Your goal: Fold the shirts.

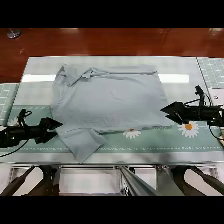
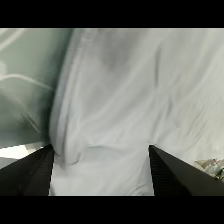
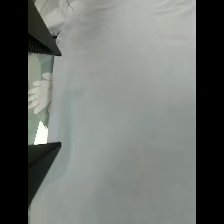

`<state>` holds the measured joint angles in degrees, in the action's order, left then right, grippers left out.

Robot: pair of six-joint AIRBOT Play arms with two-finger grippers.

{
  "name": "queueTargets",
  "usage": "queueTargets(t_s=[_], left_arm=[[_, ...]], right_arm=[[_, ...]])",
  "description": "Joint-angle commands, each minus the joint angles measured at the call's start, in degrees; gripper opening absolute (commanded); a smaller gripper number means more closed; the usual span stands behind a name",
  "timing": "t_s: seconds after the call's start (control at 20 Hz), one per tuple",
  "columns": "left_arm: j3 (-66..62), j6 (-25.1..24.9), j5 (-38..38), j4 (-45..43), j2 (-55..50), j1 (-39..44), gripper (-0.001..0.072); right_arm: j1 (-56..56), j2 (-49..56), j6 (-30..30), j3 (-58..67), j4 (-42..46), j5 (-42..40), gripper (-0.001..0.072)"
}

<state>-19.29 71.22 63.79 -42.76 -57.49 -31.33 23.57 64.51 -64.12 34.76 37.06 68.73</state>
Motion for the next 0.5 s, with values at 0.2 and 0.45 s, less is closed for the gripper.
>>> queueTargets(t_s=[0.2,0.45], left_arm=[[-0.37,-2.34,-4.22,1.27,-2.16,6.64,0.002],[-2.84,-3.1,-3.52,1.25,-2.16,6.67,0.002]], right_arm=[[12.7,-0.22,-6.19,7.3,10.25,3.41,0.0614],[14.82,-0.15,-17.53,0.79,29.9,2.49,0.0614]])
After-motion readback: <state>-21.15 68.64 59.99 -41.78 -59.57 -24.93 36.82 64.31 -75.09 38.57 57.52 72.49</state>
